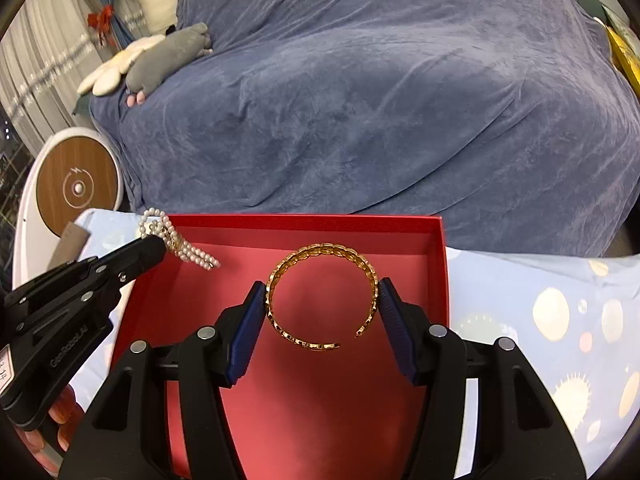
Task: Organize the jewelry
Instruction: 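Carry the gold bangle into the red box while the left gripper carries pearls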
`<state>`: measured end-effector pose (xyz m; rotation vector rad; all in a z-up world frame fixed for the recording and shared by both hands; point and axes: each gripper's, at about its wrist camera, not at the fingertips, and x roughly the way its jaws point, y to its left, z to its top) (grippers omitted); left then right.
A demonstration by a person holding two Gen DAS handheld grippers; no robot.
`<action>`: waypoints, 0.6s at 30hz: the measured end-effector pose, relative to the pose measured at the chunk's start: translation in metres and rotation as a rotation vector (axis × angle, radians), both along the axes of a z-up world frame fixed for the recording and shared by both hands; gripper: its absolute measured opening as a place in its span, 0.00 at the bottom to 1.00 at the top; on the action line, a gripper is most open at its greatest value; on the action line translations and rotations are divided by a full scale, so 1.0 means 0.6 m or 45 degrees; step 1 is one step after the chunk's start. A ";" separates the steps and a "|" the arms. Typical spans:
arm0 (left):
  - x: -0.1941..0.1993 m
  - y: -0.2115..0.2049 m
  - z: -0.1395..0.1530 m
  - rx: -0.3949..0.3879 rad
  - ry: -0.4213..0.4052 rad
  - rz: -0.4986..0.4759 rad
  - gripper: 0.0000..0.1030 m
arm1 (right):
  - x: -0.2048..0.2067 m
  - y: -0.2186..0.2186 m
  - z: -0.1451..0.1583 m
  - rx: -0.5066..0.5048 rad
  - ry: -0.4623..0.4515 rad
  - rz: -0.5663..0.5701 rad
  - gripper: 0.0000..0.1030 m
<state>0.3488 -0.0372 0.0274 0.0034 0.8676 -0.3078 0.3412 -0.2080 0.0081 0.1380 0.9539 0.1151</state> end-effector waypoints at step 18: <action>-0.155 0.085 0.075 -0.005 -0.107 0.114 0.53 | -0.207 -0.039 0.106 0.018 -0.172 -0.012 0.63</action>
